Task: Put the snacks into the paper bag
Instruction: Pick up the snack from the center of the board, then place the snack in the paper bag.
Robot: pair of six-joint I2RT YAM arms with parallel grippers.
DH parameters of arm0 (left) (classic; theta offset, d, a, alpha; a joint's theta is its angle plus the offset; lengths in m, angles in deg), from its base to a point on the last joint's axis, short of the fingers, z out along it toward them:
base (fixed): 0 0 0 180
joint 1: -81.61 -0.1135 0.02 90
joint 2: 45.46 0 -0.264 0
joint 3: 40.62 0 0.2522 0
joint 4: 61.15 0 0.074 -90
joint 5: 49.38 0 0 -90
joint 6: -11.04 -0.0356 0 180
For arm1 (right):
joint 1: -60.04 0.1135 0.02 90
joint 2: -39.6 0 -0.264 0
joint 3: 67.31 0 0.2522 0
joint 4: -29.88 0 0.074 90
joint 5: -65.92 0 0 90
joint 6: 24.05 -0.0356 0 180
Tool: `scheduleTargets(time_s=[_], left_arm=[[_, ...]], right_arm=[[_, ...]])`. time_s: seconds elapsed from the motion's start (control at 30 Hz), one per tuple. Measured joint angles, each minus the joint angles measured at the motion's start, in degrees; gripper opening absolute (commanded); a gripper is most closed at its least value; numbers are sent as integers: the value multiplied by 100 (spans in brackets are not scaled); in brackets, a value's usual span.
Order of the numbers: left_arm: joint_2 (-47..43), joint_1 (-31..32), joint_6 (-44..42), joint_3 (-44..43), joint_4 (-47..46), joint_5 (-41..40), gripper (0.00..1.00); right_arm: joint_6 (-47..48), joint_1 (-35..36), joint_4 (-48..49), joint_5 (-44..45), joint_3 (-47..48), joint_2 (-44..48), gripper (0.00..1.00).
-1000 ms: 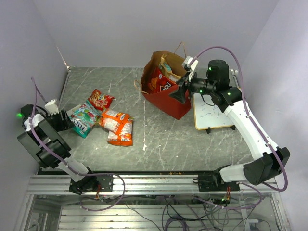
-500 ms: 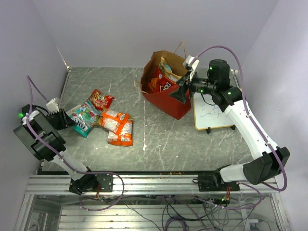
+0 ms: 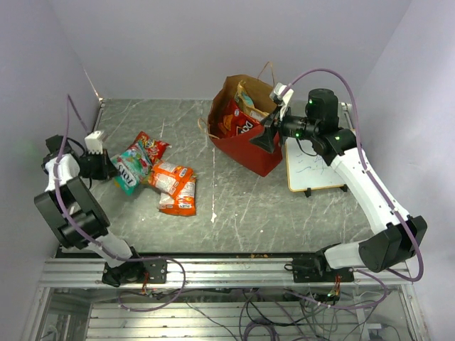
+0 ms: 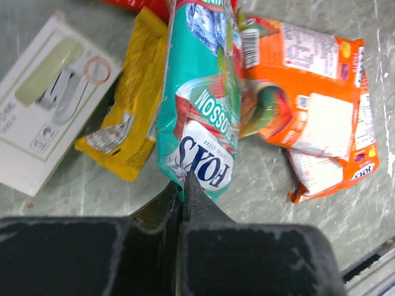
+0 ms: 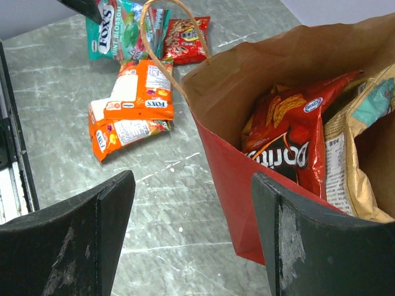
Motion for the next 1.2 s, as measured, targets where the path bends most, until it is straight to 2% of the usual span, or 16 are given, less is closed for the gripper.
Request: scheduleTargets(time_s=[0.2, 0.37, 0.73, 1.07, 1.2], left_arm=[[-1141, 835, -55, -57, 57, -518, 7], [-1727, 1401, -98, -426, 352, -872, 7], [-2361, 2107, -629, -1849, 1368, -879, 7], [-2542, 3239, -1222, -2675, 2452, -730, 7], [-2544, 3803, -1113, -2699, 2605, -758, 7]], right_arm=[[-4, -13, 39, -20, -33, 0, 76], [-4, -15, 81, -46, -76, 4, 77], [-70, -24, 155, -240, -203, 87, 78], [-448, 33, 466, -684, -166, -11, 78], [-365, 387, 431, -748, -46, -229, 79]])
